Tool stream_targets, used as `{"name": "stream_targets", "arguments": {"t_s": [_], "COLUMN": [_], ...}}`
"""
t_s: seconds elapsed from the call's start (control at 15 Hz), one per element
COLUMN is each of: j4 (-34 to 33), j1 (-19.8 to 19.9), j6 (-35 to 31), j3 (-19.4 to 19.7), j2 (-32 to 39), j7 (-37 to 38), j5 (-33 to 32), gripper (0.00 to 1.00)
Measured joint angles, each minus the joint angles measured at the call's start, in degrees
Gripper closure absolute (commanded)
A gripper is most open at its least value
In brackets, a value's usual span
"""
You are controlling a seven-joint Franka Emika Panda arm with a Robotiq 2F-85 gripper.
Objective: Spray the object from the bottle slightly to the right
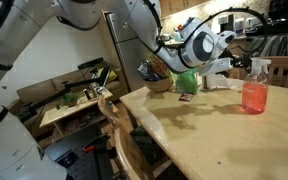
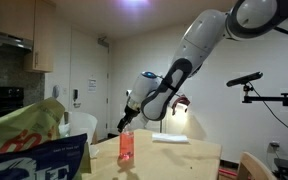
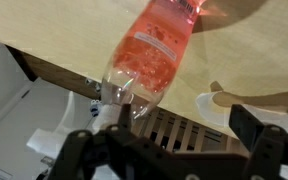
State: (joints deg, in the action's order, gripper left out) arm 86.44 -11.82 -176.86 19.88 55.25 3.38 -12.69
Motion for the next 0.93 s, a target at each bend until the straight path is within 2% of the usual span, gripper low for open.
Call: {"name": "stream_targets", "arguments": {"t_s": [0.2,0.33,0.53,0.73,0.93], "j4": [0.1,0.8,4.4,9.9,16.1], "j1": [1.2,2.6,3.9,3.6,2.1], "j6": [5.0,10.4,14.1,14.1,12.9], "j3": [-2.6,-5.8,-9.5,-9.2,-6.3], "j2": [-0.7,-2.4,-6.4,-12.0,-18.9], "j7": [-4.3,-8.3,-11.6,-11.3,-8.6], "j5": [-0.6,-1.3,-3.0,-5.1,-8.2], "gripper": [0.00,0.00,0.00,0.00,0.00]}}
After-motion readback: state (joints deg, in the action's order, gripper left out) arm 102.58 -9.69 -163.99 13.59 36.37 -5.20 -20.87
